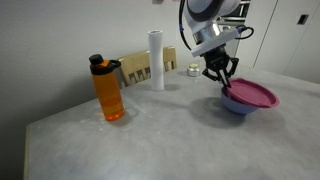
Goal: Pick up the plastic lid from the table and put it on the bowl
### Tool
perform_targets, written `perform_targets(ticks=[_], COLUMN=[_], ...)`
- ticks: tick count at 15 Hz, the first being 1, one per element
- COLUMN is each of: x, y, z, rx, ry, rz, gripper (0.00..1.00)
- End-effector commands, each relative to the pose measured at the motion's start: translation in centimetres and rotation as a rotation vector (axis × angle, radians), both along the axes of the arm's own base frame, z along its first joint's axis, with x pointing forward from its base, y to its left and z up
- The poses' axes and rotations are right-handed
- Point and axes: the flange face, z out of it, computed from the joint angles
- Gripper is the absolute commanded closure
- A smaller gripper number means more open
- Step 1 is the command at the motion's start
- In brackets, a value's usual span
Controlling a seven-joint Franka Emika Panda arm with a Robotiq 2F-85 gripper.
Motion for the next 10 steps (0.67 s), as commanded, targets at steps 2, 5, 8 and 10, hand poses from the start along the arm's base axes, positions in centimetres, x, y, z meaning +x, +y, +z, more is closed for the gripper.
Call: perform_targets(ticks=[2,5,8,10], x=[-0.7,-0.3,0.0,0.3], y=[-0.9,-0.9,-1.0,-1.1], z=[0.1,0.1,0.2,0.4], rx=[-0.022,-0.026,-0.031,-0.033], ry=[0.014,0.010,0.011,0.011], rz=[-0.007,-0.003,0.003,0.008], gripper=[0.97,0.97,0.97,0.97])
